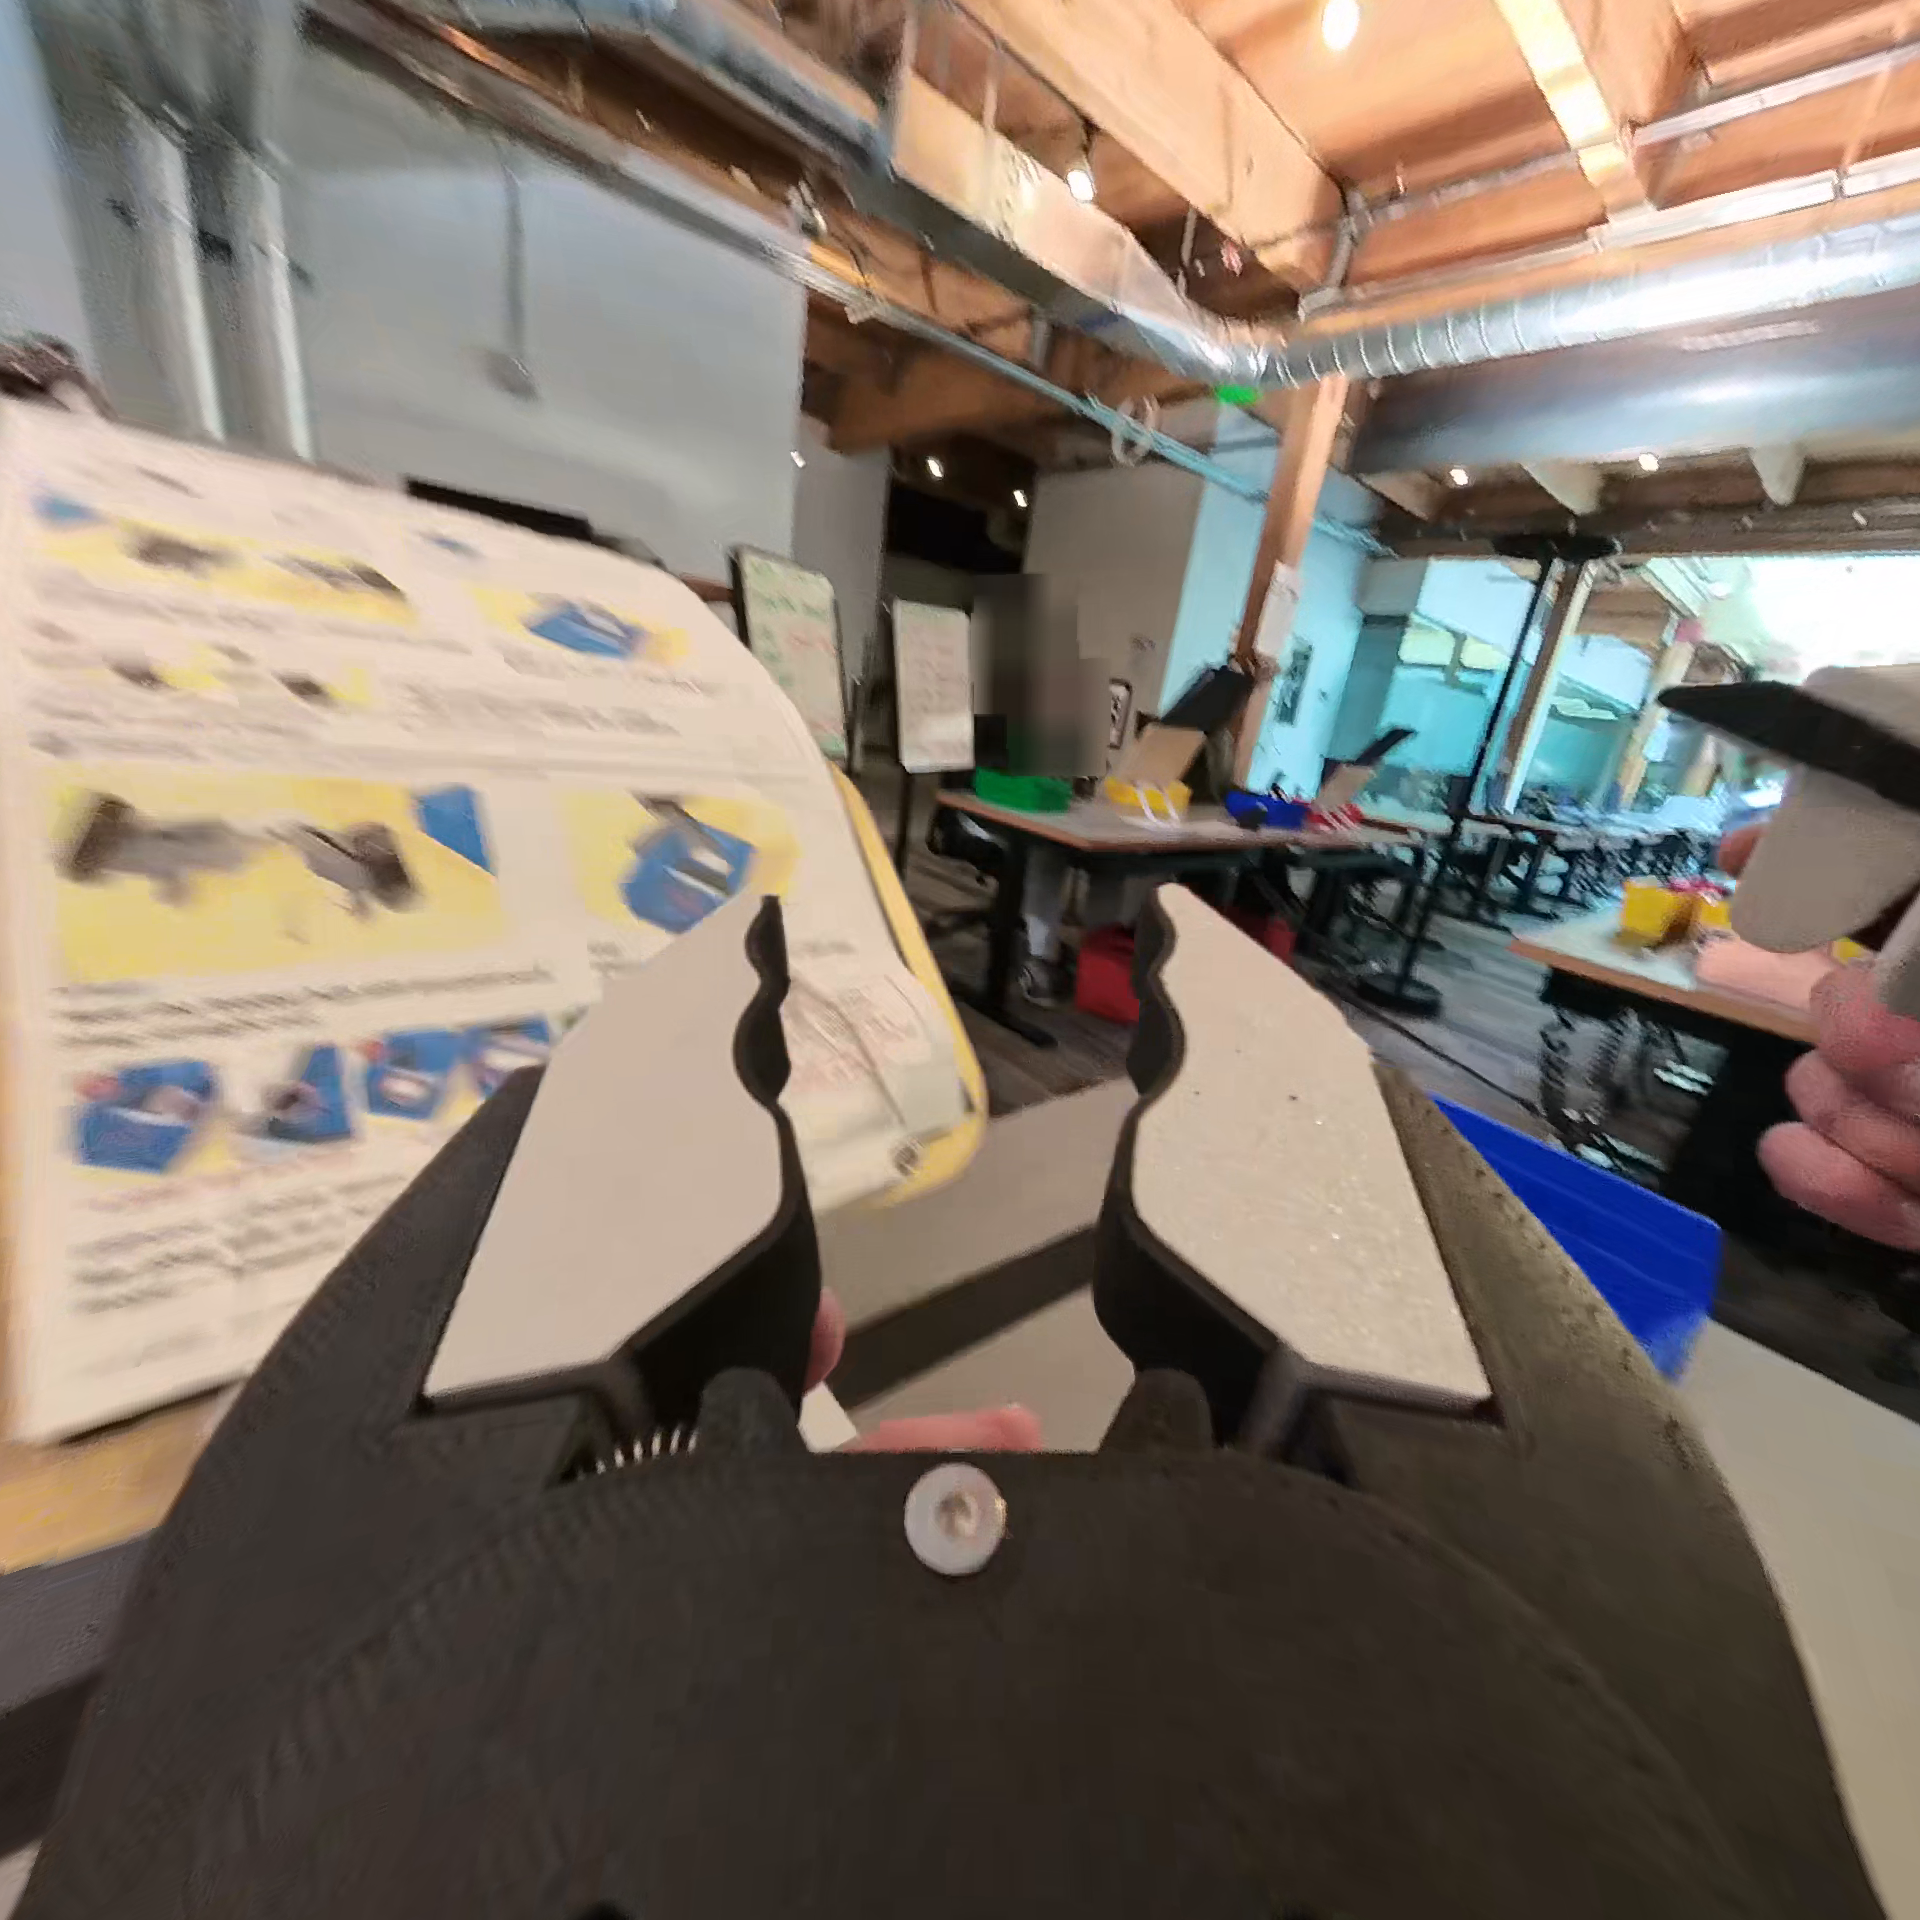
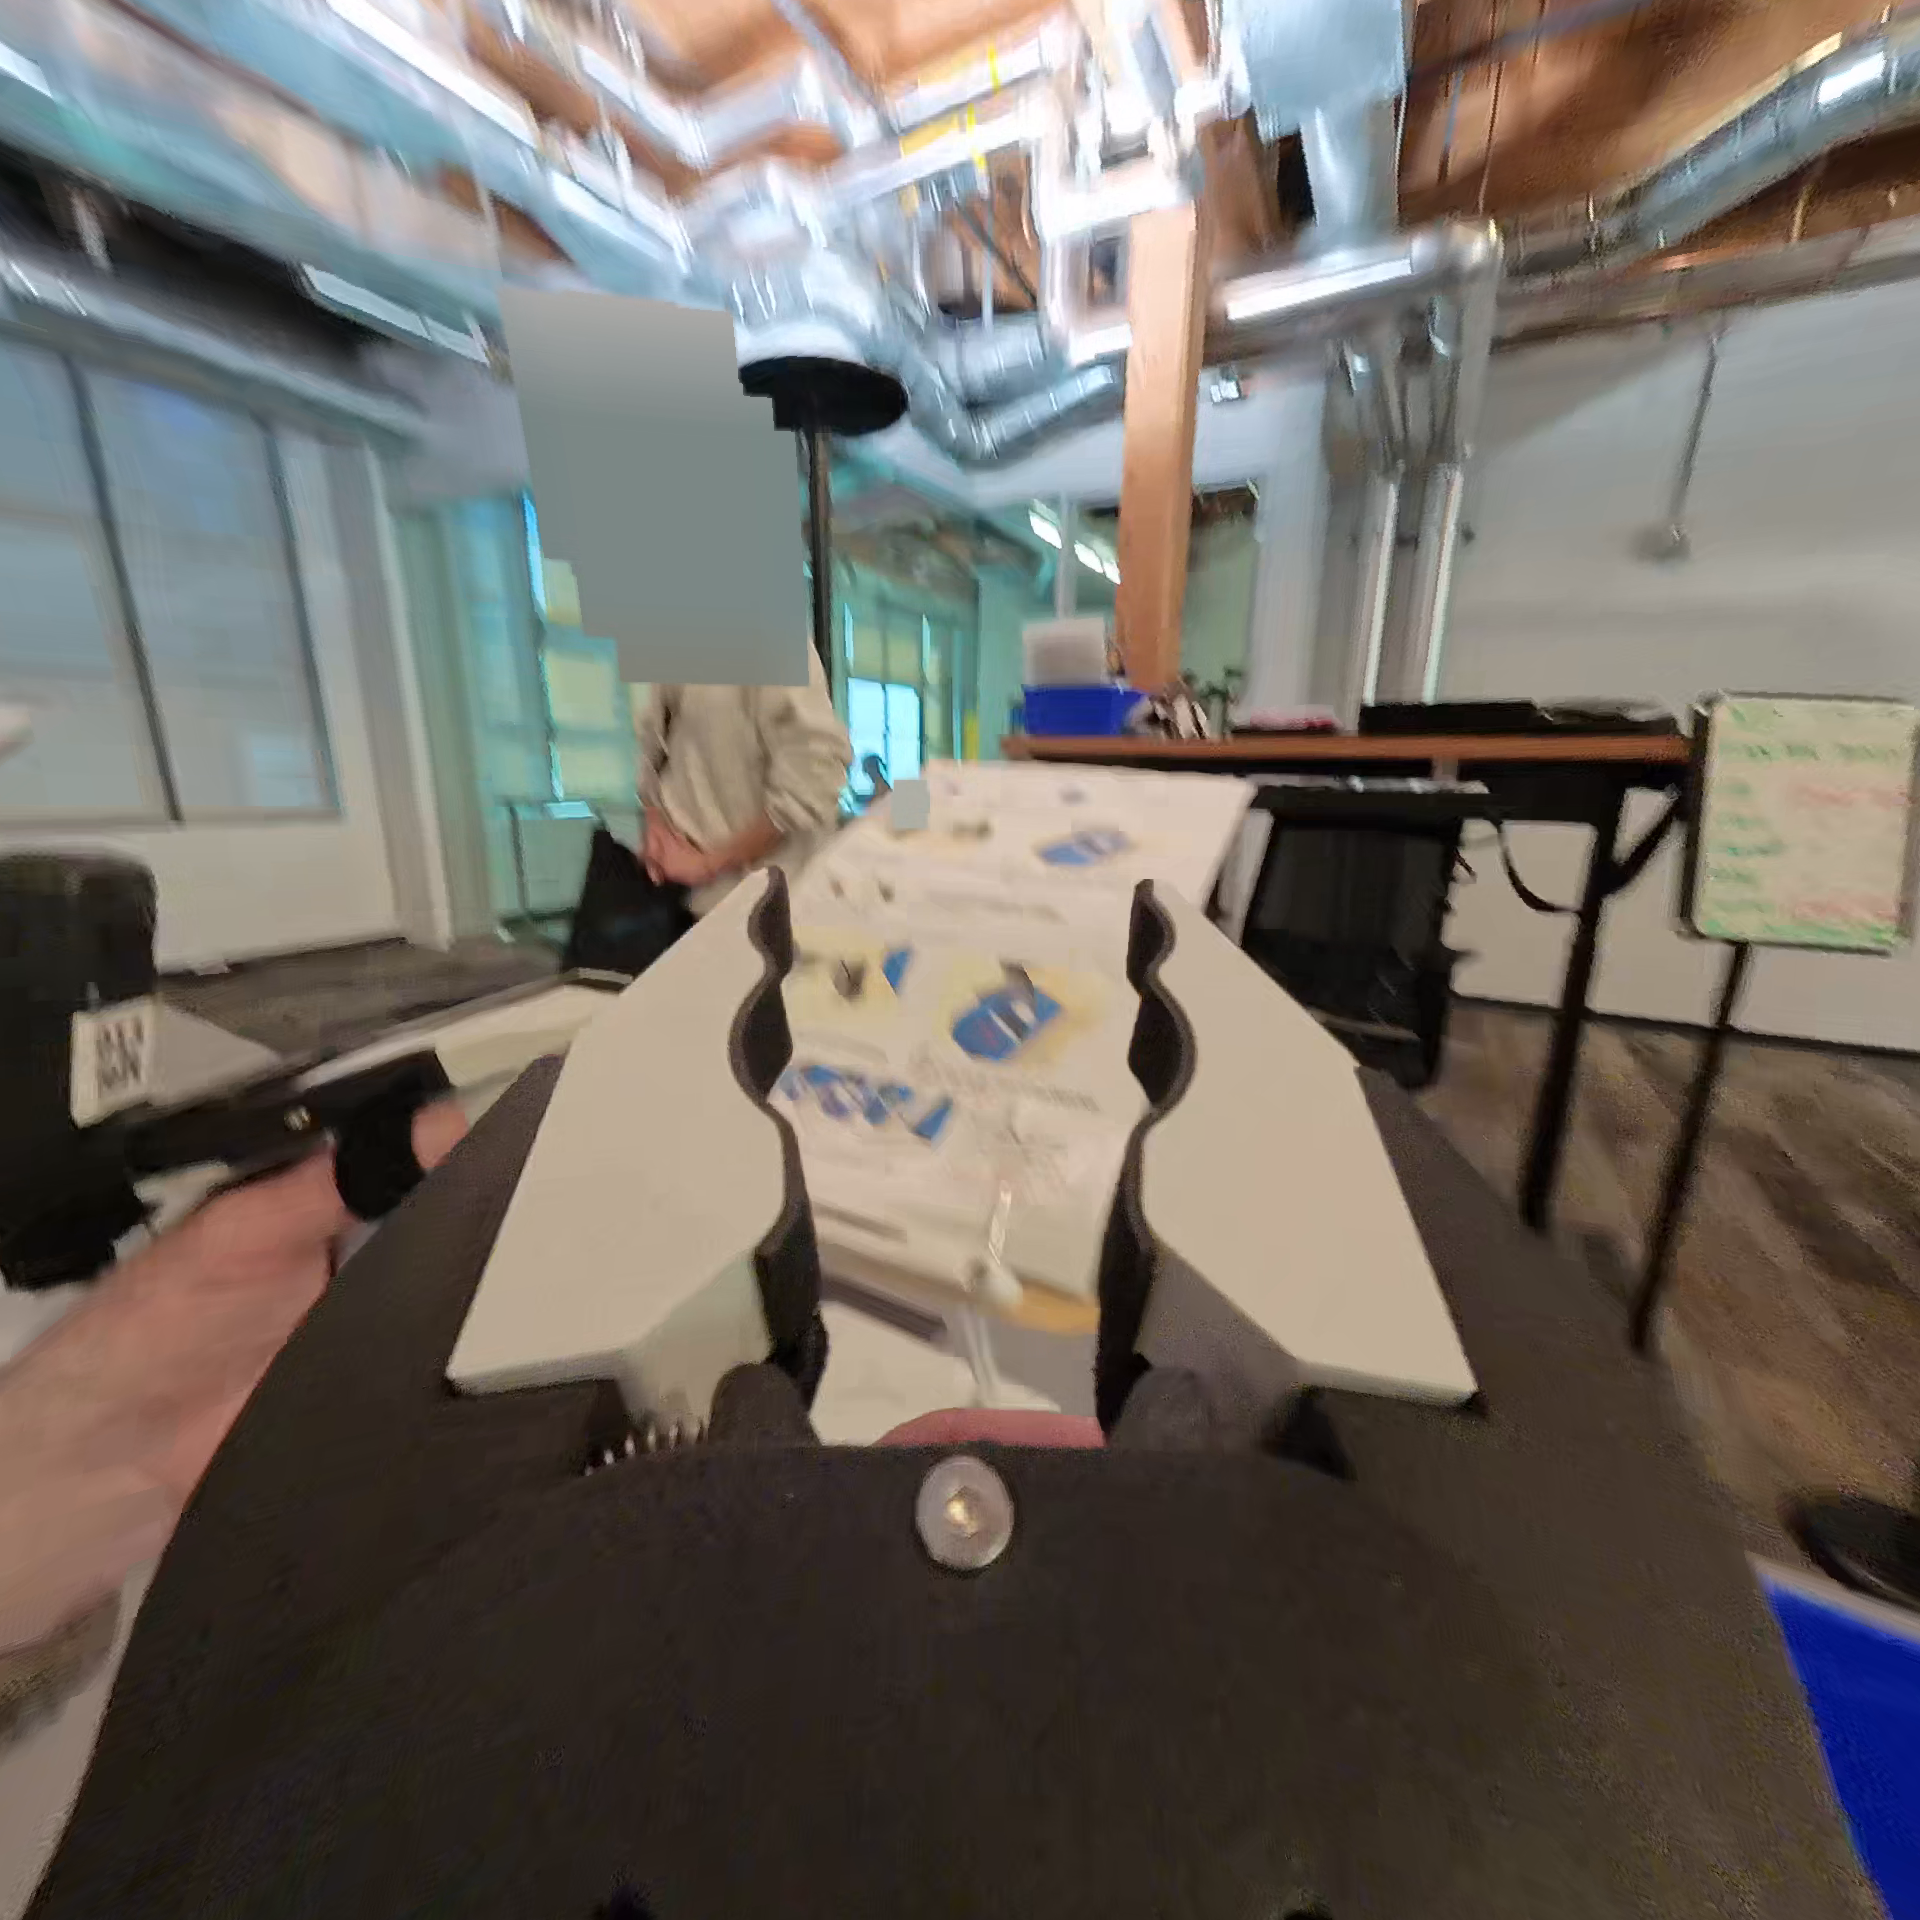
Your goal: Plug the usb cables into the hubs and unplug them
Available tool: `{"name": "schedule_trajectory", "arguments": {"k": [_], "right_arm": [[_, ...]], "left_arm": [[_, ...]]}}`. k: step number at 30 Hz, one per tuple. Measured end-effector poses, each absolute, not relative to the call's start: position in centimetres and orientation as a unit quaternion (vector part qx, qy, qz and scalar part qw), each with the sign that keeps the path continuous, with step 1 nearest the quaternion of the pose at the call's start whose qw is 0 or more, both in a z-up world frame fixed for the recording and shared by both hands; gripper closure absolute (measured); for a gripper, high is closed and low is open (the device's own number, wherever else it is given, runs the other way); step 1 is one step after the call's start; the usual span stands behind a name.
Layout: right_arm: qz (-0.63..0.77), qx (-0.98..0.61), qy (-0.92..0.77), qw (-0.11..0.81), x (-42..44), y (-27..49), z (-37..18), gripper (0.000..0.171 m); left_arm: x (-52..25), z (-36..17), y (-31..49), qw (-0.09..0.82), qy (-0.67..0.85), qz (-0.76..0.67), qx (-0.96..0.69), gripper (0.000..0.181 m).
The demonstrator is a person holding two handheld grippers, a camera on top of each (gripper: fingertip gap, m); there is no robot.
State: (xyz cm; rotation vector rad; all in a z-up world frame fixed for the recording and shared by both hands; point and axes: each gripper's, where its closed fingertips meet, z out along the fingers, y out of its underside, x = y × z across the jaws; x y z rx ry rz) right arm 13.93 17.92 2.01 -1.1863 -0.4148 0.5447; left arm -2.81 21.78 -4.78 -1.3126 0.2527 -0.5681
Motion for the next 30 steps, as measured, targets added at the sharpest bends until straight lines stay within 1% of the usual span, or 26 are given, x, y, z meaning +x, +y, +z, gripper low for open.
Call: {"name": "schedule_trajectory", "arguments": {"k": [3,5,7,8,9,11,13,15,17,19,26,28,30], "right_arm": [[0.307,-0.5,-0.181,0.789,10.5,18.8,5.1,0.107],[0.335,-0.469,-0.179,0.798,8.9,18.9,6.1,0.108],[0.342,-0.446,-0.185,0.806,8.0,19.0,6.0,0.11],[0.347,-0.434,-0.193,0.809,7.7,18.9,5.6,0.113],[0.354,-0.423,-0.196,0.811,7.5,18.9,5.0,0.12],[0.357,-0.408,-0.206,0.815,7.2,19.0,3.5,0.125],[0.342,-0.423,-0.21,0.812,7.3,20.1,1.4,0.125],[0.359,-0.427,-0.205,0.804,7.3,21.0,-0.2,0.129],[0.361,-0.447,-0.212,0.79,6.8,21.8,-1.4,0.125],[0.355,-0.457,-0.221,0.785,6.5,22.0,-2.3,0.127],[0.375,-0.461,-0.233,0.77,5.0,21.5,-3.5,0.125],[0.391,-0.462,-0.246,0.757,3.7,21.2,-3.7,0.122],[0.382,-0.471,-0.262,0.75,2.5,21.1,-4.4,0.122]], "left_arm": [[-6.5,-2.2,22.6,0.787,0.094,-0.235,-0.562,0.122],[-8.1,-1.3,22.9,0.806,0.08,-0.23,-0.54,0.124],[-9.0,-0.8,23.0,0.821,0.076,-0.226,-0.519,0.124],[-9.7,-0.6,22.9,0.833,0.071,-0.213,-0.505,0.124],[-10.7,-0.5,22.8,0.849,0.058,-0.194,-0.489,0.127],[-11.7,-0.5,22.6,0.864,0.063,-0.162,-0.473,0.126],[-12.4,-1.3,22.8,0.861,0.064,-0.139,-0.485,0.126],[-12.8,-2.4,23.2,0.862,0.065,-0.115,-0.489,0.127],[-12.7,-4.0,24.2,0.849,0.064,-0.12,-0.51,0.126],[-12.8,-5.7,24.9,0.839,0.076,-0.094,-0.531,0.125],[-14.1,-7.5,24.3,0.82,0.113,-0.057,-0.559,0.124],[-14.1,-8.4,24.4,0.803,0.129,-0.044,-0.58,0.123],[-13.9,-9.4,24.1,0.793,0.138,-0.049,-0.591,0.123]]}}
